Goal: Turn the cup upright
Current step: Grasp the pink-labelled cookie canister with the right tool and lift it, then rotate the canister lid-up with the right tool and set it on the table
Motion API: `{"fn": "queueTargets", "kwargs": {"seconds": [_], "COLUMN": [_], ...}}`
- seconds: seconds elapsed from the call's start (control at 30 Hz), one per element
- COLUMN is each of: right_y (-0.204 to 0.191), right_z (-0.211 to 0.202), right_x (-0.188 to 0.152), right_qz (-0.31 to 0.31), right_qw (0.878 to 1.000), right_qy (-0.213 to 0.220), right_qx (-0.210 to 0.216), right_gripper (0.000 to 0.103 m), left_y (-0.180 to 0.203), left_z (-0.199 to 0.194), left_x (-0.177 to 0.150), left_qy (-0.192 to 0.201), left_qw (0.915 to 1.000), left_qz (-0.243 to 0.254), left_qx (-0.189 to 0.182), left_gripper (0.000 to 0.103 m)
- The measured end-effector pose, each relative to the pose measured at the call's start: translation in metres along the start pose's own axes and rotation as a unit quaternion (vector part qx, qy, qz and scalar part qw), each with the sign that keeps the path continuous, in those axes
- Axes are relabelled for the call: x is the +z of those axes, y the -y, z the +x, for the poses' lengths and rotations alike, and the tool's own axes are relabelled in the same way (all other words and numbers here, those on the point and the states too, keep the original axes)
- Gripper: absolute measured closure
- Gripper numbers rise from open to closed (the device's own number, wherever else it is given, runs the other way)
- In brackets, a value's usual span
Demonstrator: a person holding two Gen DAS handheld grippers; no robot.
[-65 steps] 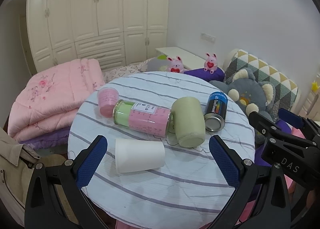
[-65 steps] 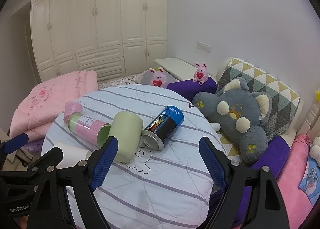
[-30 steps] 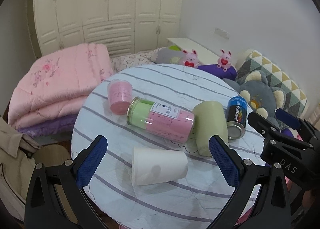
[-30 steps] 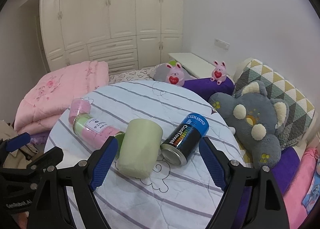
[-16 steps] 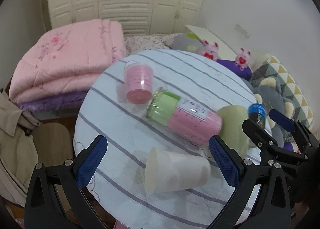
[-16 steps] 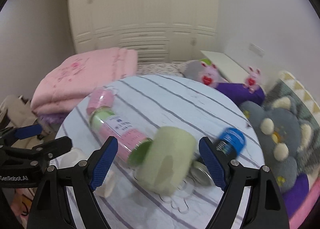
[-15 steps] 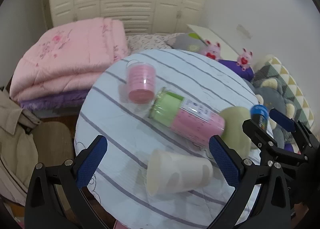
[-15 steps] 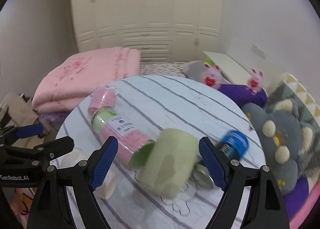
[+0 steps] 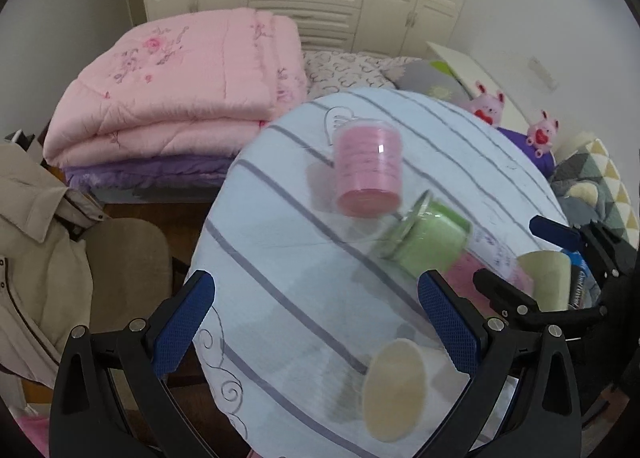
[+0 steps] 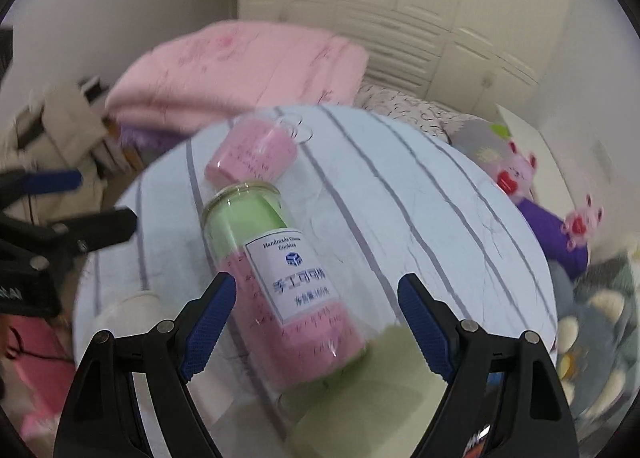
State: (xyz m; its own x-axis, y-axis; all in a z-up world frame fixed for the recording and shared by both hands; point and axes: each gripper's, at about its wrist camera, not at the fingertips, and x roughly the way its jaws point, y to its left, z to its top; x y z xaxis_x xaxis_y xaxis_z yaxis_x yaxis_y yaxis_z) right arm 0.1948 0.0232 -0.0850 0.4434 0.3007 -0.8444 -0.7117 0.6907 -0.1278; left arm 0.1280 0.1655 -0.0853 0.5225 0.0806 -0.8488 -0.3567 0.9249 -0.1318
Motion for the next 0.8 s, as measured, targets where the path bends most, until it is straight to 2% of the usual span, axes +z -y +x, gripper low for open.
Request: {"fn": "queueTargets", "kwargs": {"seconds": [0.23,0.5,0.6,0.8], "right_y": [-0.007,-0.012,-0.005,0.025], "right_z": [0.030,0.058,0.060,0.049], "right_x": [0.014,0.021,0.022,0.023], "right_qz": [-0.030,-0.038,-0.020,0.063], "right_qw": [0.996,0.986,0.983,0.983], "right_qy": [-0.064,-0.125,-0.134,-0.121], "right_qx": [0.063,0.100,0.121,0.125], "right_gripper": [0.019,0.019,0.032,0.032], "left_y": [-0.010,-0.009,-0.007,0.002], "left_z": [0.026,0.036,0.034,0.021], "left_x": [0.007,0.007,0.009,0.024], "left_qy": [-0.031,-0.043,-0.041,-0.014], "left_qw": [0.9992,0.9986,0.9986,0.9989], "left_qz": [-0.018,-0.014,-0.013,-0.005], "left_qx": [-0.016,-0.026,-0.032,-0.045], "left_gripper": [0.000,0.000,0.000,0.000]}}
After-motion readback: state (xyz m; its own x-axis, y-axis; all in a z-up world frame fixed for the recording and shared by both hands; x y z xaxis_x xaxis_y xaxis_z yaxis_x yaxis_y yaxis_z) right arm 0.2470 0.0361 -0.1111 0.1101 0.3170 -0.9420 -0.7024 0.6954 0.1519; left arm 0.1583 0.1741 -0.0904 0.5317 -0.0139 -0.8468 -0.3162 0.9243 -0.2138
